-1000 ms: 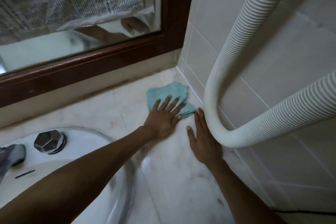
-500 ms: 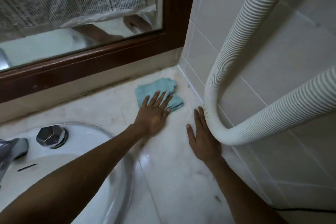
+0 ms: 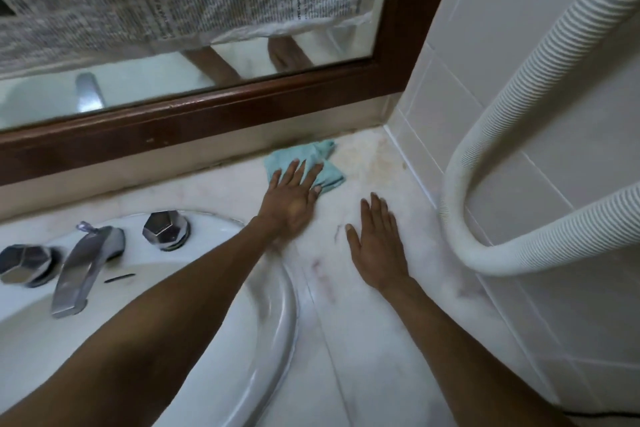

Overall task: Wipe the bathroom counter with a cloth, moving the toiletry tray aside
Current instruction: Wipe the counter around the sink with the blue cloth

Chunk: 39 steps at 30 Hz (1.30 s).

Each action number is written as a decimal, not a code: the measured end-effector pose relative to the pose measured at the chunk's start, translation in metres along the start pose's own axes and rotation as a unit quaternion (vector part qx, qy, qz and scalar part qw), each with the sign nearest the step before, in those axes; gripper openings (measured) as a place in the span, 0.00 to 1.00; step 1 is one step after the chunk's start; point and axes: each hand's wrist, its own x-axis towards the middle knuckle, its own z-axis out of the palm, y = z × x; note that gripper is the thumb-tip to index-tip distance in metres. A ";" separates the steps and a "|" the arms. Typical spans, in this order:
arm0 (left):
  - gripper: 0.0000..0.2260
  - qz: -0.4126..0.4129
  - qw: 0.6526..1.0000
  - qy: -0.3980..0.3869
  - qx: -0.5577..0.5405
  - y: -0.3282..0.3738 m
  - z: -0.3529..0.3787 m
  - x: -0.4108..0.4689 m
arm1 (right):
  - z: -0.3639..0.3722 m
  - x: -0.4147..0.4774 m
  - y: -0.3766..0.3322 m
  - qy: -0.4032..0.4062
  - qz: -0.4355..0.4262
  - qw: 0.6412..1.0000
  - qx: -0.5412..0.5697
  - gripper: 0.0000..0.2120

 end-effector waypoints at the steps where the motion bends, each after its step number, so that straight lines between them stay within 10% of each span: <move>1: 0.25 -0.010 1.000 -0.001 -0.002 -0.004 0.001 -0.014 | 0.004 0.000 -0.005 0.007 0.004 1.000 -0.003 0.33; 18: 0.26 -0.168 0.986 -0.014 -0.019 -0.024 -0.007 -0.010 | 0.009 -0.004 -0.007 0.046 0.007 0.999 0.003 0.31; 28: 0.25 -0.066 0.998 0.004 0.000 0.078 0.044 -0.089 | -0.021 -0.038 0.054 0.019 -0.029 0.990 0.133 0.26; 39: 0.24 -0.048 0.999 0.010 0.001 0.134 0.076 -0.271 | -0.023 -0.144 0.053 -0.040 -0.083 0.996 0.023 0.29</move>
